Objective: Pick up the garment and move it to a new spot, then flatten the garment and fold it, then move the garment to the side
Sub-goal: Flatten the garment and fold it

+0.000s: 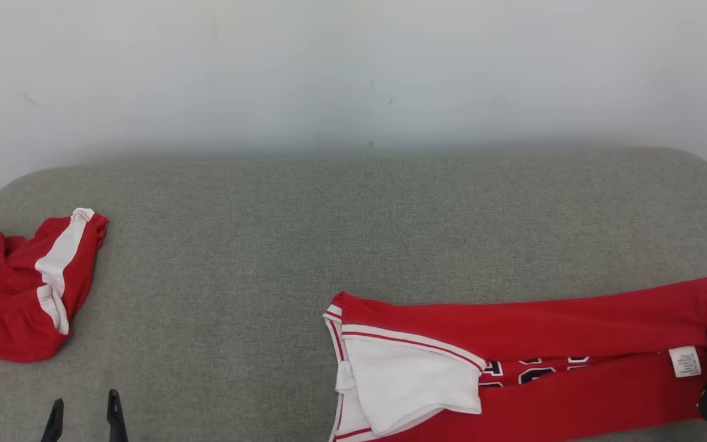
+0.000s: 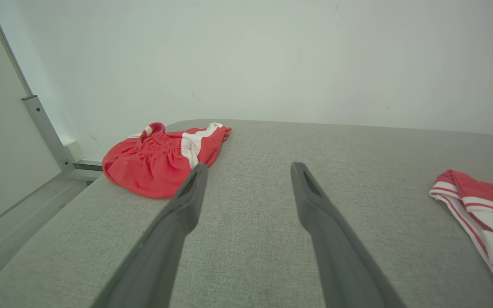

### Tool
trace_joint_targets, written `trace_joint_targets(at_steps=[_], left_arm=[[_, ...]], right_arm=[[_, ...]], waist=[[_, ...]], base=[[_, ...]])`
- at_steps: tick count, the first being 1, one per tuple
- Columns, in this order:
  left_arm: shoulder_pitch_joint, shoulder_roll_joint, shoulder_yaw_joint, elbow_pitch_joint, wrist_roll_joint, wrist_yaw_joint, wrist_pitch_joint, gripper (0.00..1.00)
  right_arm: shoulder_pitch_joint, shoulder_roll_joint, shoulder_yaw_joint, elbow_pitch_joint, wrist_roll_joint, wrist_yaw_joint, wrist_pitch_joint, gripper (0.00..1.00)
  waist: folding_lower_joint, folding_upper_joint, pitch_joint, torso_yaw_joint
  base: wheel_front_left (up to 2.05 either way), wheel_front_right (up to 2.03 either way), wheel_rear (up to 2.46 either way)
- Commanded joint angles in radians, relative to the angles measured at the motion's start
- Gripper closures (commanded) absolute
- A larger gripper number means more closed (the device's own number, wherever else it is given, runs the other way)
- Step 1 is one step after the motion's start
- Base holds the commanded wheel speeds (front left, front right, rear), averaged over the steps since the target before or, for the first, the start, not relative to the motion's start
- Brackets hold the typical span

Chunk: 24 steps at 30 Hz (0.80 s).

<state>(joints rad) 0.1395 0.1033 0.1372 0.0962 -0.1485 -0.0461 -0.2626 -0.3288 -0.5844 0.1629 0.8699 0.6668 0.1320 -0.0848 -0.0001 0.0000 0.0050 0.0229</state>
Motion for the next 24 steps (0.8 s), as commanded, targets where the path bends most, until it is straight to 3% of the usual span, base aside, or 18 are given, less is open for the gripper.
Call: trace_joint_targets(at_steps=[1, 9, 24], left_arm=[[0.01, -0.008, 0.006, 0.003, 0.017, -0.006, -0.003, 0.0], [0.017, -0.027, 0.027, 0.006, 0.024, -0.023, -0.003, 0.0], [-0.01, -0.044, 0.026, 0.028, 0.042, -0.045, -0.003, 0.0]], right_arm=[[-0.013, -0.014, -0.006, 0.004, -0.01, -0.003, -0.008, 1.0], [-0.007, 0.029, 0.029, -0.131, -0.005, -0.003, 0.004, 1.0], [0.138, 0.277, 0.106, -0.611, -0.06, -0.003, 0.17, 1.0]], waist=[[0.0001, 0.0, -0.007, -0.006], [0.0001, 0.0, -0.018, -0.023], [0.0001, 0.0, -0.023, 0.009]], base=[[0.0, 0.0, 0.0], [0.0, 0.0, 0.0], [0.0, 0.0, 0.0]])
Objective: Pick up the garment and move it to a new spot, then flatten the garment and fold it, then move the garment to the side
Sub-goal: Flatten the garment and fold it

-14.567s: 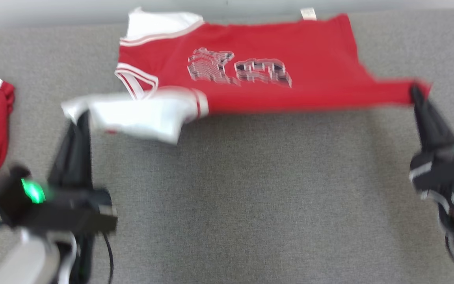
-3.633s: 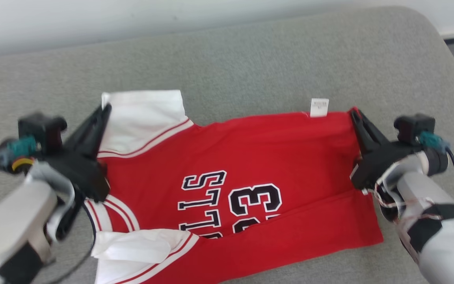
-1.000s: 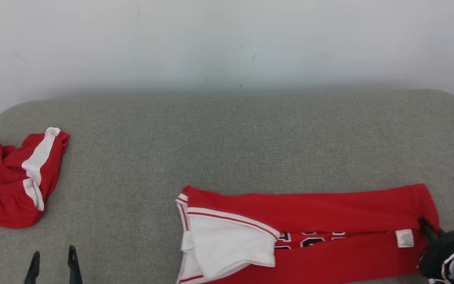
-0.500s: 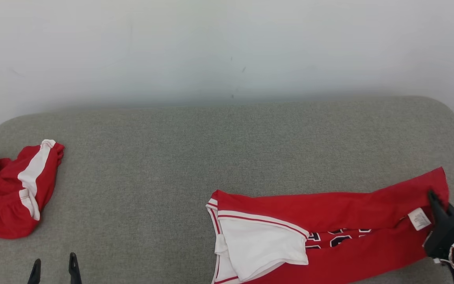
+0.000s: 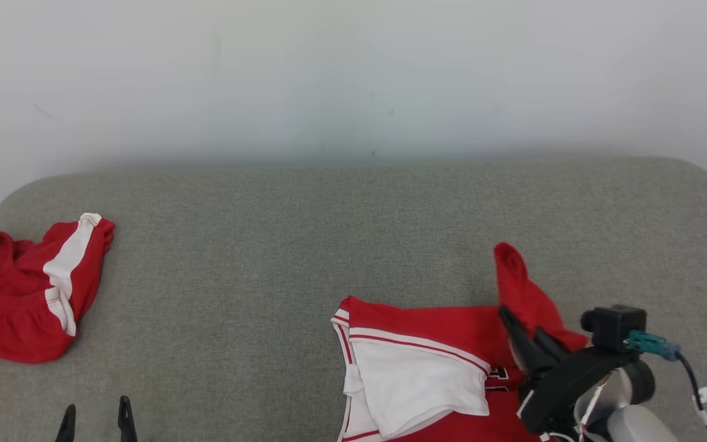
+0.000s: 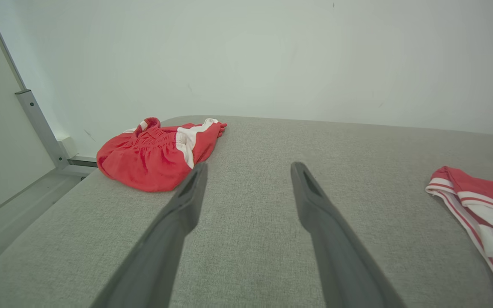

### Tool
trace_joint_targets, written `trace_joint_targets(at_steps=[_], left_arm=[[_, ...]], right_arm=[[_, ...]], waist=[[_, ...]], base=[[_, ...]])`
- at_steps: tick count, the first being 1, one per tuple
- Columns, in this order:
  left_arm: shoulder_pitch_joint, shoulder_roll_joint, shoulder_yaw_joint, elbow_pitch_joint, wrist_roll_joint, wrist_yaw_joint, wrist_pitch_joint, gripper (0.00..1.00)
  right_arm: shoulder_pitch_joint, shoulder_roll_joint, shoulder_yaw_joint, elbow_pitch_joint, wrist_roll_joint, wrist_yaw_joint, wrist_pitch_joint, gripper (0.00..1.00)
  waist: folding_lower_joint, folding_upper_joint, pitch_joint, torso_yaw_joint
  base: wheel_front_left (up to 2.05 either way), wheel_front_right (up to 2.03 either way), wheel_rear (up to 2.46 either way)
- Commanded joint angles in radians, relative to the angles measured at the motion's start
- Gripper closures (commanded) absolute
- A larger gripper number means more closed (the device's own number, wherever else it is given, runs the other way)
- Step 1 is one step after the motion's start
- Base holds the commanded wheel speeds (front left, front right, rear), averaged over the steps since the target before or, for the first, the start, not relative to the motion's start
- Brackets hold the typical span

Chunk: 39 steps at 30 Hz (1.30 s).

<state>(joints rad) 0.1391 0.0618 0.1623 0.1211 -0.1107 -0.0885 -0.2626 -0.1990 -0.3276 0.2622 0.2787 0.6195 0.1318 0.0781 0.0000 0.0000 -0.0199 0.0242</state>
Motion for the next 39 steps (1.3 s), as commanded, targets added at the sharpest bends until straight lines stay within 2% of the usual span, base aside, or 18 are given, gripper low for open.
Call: trace_joint_targets(at_steps=[1, 9, 18, 23, 24, 25, 26, 32, 39], left_arm=[[-0.013, -0.004, -0.001, 0.007, 0.003, -0.004, -0.003, 0.0], [-0.033, -0.007, -0.025, 0.026, 0.007, -0.008, -0.003, 0.0], [-0.064, -0.011, -0.037, 0.053, 0.003, -0.018, -0.003, 0.0], [-0.079, -0.012, -0.045, 0.066, 0.005, -0.024, -0.003, 0.0], [-0.083, -0.012, -0.047, 0.068, 0.005, -0.024, -0.003, 0.0], [-0.085, -0.012, -0.048, 0.07, 0.006, -0.023, -0.003, 0.0], [-0.086, -0.012, -0.049, 0.072, 0.006, -0.024, -0.003, 0.0], [-0.08, -0.012, -0.038, 0.079, 0.004, -0.027, -0.003, 0.0], [-0.065, -0.012, -0.024, 0.075, 0.009, -0.031, -0.003, 0.0]], right_arm=[[0.012, 0.039, 0.011, -0.034, -0.019, -0.003, 0.016, 1.0], [0.014, 0.134, 0.062, -0.037, -0.083, -0.003, 0.05, 1.0], [-0.037, 0.235, 0.095, 0.114, -0.138, -0.003, 0.017, 1.0], [-0.08, 0.258, 0.109, 0.218, -0.181, -0.003, -0.019, 1.0], [-0.085, 0.262, 0.113, 0.239, -0.184, -0.003, -0.026, 0.71], [-0.092, 0.266, 0.118, 0.253, -0.18, -0.003, -0.032, 0.31], [-0.104, 0.267, 0.128, 0.262, -0.194, -0.003, -0.045, 0.0], [-0.119, 0.251, 0.107, 0.267, -0.168, -0.003, -0.119, 0.0], [-0.078, 0.151, 0.057, 0.161, -0.139, -0.003, -0.179, 0.0]], waist=[[0.0, 0.0, 0.003, 0.013], [0.0, 0.0, 0.01, 0.046], [0.0, 0.0, 0.022, 0.071], [0.0, 0.0, 0.029, 0.083], [0.0, 0.0, 0.03, 0.085], [0.0, 0.0, 0.03, 0.088], [0.0, 0.0, 0.031, 0.09], [0.0, 0.0, 0.021, 0.081], [0.0, 0.0, 0.008, 0.058]], base=[[0.0, 0.0, 0.0], [0.0, 0.0, 0.0], [0.0, 0.0, 0.0], [0.0, 0.0, 0.0], [0.0, 0.0, 0.0], [0.0, 0.0, 0.0], [0.0, 0.0, 0.0], [0.0, 0.0, 0.0], [0.0, 0.0, 0.0]])
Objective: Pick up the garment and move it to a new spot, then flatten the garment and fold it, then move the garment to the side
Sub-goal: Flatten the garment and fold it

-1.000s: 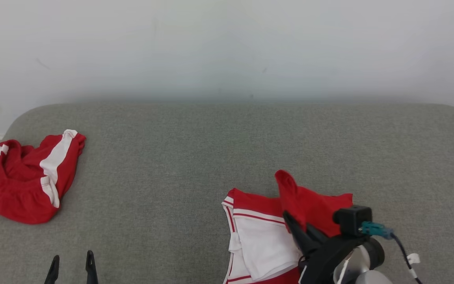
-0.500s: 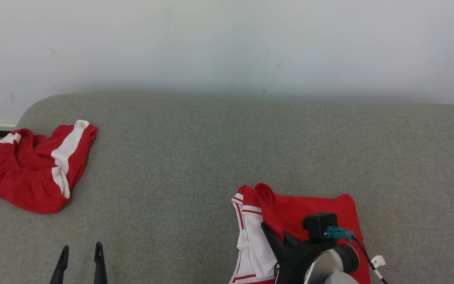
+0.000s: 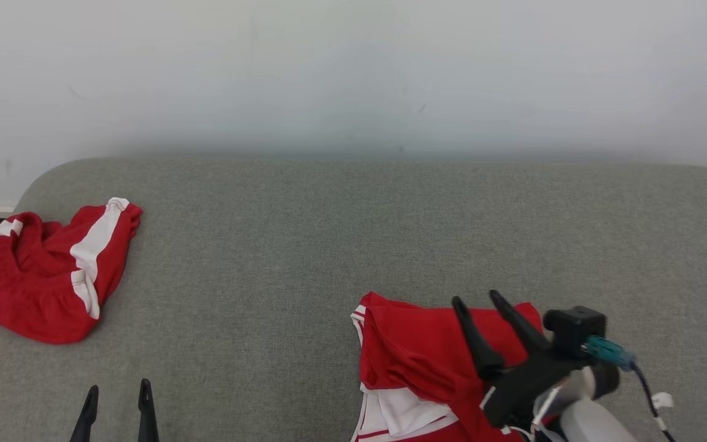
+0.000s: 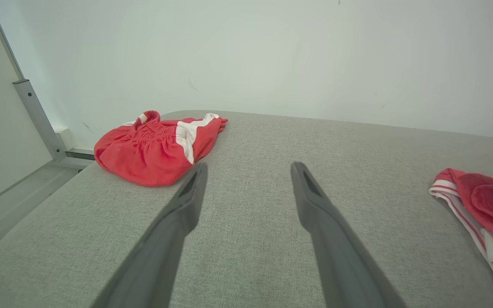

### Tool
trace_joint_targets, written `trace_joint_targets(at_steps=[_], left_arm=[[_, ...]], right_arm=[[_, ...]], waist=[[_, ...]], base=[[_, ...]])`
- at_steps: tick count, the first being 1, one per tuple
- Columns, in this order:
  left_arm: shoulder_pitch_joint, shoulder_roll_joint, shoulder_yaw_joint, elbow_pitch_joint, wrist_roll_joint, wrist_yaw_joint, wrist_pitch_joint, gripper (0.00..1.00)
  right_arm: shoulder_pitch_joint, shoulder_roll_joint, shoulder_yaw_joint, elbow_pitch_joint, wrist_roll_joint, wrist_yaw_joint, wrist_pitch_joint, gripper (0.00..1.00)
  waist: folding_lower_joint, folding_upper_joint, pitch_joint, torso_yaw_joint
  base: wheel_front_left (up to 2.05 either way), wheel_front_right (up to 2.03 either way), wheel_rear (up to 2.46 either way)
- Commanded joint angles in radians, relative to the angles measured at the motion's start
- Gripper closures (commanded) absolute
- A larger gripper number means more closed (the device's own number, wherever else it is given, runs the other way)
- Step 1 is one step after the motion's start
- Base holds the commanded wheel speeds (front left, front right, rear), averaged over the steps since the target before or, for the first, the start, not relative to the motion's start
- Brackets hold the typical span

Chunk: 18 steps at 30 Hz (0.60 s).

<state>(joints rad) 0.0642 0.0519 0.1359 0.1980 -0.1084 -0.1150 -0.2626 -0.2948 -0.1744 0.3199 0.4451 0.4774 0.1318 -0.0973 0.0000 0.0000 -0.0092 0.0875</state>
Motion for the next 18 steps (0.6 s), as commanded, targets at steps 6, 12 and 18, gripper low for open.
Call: trace_joint_targets(at_steps=[6, 12, 18], left_arm=[[0.016, -0.002, 0.016, -0.011, 0.009, -0.007, -0.003, 0.0], [0.023, -0.002, 0.023, -0.017, 0.013, -0.007, -0.003, 0.0], [0.025, -0.002, 0.026, -0.02, 0.016, -0.009, -0.003, 0.0]], right_arm=[[0.111, -0.07, -0.093, -0.114, 0.005, -0.003, -0.012, 0.0], [0.196, -0.074, -0.169, -0.185, 0.0, -0.003, -0.023, 0.0], [0.286, -0.047, -0.182, -0.257, -0.017, -0.003, -0.036, 0.0]], waist=[[0.0, 0.0, -0.006, -0.021], [0.0, 0.0, -0.008, -0.032], [0.0, 0.0, -0.008, -0.037]], base=[[0.0, 0.0, 0.0], [0.0, 0.0, 0.0], [0.0, 0.0, 0.0]])
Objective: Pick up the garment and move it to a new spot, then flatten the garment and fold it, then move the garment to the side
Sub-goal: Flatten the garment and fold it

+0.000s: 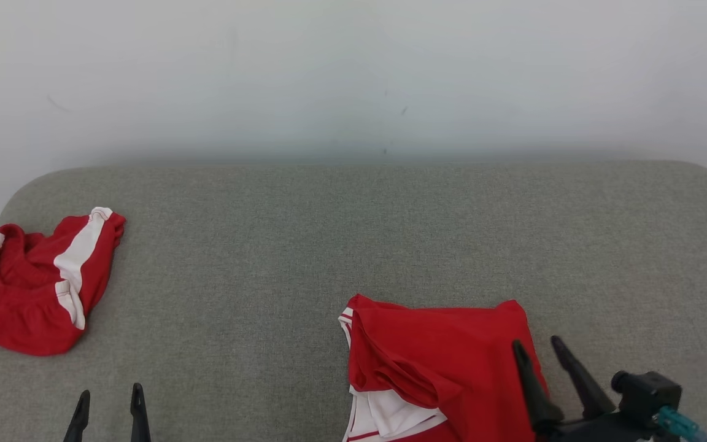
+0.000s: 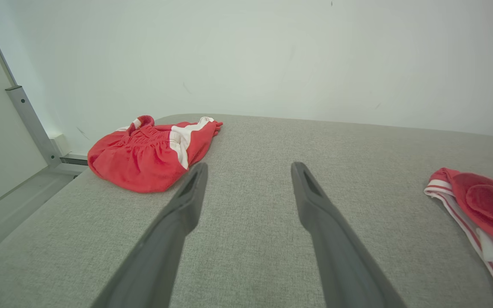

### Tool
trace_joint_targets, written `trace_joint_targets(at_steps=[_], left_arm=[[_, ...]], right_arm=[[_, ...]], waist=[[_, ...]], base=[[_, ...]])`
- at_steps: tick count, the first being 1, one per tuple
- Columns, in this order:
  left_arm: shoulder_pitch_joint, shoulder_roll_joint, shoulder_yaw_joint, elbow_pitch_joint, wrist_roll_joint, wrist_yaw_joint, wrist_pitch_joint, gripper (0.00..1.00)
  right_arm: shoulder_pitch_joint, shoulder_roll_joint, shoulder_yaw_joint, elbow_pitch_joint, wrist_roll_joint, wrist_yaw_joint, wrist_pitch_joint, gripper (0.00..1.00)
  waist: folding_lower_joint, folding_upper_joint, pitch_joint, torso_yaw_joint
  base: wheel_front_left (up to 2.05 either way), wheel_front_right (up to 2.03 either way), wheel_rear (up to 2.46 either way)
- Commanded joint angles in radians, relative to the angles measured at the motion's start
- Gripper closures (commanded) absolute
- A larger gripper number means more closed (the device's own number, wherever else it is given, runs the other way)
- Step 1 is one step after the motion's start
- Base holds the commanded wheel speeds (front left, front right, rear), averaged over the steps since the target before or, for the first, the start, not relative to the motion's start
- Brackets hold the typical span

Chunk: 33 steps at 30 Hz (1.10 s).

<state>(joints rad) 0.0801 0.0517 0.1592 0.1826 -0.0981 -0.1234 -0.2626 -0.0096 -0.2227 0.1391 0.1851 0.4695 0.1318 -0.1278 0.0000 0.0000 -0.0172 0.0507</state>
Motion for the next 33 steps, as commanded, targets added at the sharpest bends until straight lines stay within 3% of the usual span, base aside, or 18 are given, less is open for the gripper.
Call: trace_joint_targets(at_steps=[1, 10, 19, 20, 21, 22, 23, 27, 33], left_arm=[[0.009, -0.002, 0.002, -0.005, 0.006, -0.001, -0.003, 0.0], [0.001, -0.002, -0.001, 0.002, 0.011, -0.005, -0.003, 0.0], [-0.006, -0.002, -0.003, 0.009, 0.006, -0.008, -0.003, 0.0], [-0.006, -0.002, -0.004, 0.01, 0.006, -0.008, -0.003, 0.0], [-0.007, -0.002, -0.005, 0.011, 0.005, -0.008, -0.003, 0.0], [-0.007, -0.002, -0.004, 0.012, 0.004, -0.008, -0.003, 0.0], [-0.008, -0.002, -0.004, 0.013, 0.004, -0.008, -0.003, 0.0], [-0.007, -0.002, -0.001, 0.016, 0.002, -0.006, -0.003, 0.0], [-0.007, -0.002, 0.006, 0.018, 0.001, -0.006, -0.003, 0.0]], right_arm=[[0.013, 0.005, 0.008, -0.009, -0.011, -0.003, 0.0, 0.0], [0.065, 0.017, 0.142, -0.104, -0.032, -0.003, 0.061, 0.0], [0.031, 0.009, 0.233, -0.053, -0.089, -0.003, 0.111, 0.0], [0.025, 0.003, 0.238, -0.04, -0.102, -0.003, 0.117, 0.41], [0.017, 0.0, 0.24, -0.03, -0.113, -0.003, 0.115, 0.68], [0.009, 0.0, 0.24, -0.017, -0.123, -0.003, 0.113, 0.93], [0.004, -0.001, 0.24, -0.006, -0.132, -0.003, 0.111, 1.0], [-0.014, 0.008, 0.244, 0.026, -0.15, -0.003, 0.099, 1.0], [-0.016, 0.047, 0.27, 0.016, -0.051, -0.003, 0.101, 1.0]], waist=[[0.0, 0.0, 0.0, 0.0], [0.0, 0.0, 0.002, 0.011], [0.0, 0.0, 0.001, 0.039], [0.0, 0.0, 0.002, 0.042], [0.0, 0.0, 0.002, 0.046], [0.0, 0.0, 0.002, 0.048], [0.0, 0.0, 0.002, 0.051], [0.0, 0.0, 0.002, 0.061], [0.0, 0.0, 0.001, 0.069]], base=[[0.0, 0.0, 0.0], [0.0, 0.0, 0.0], [0.0, 0.0, 0.0], [0.0, 0.0, 0.0], [0.0, 0.0, 0.0], [0.0, 0.0, 0.0], [0.0, 0.0, 0.0], [0.0, 0.0, 0.0], [0.0, 0.0, 0.0]])
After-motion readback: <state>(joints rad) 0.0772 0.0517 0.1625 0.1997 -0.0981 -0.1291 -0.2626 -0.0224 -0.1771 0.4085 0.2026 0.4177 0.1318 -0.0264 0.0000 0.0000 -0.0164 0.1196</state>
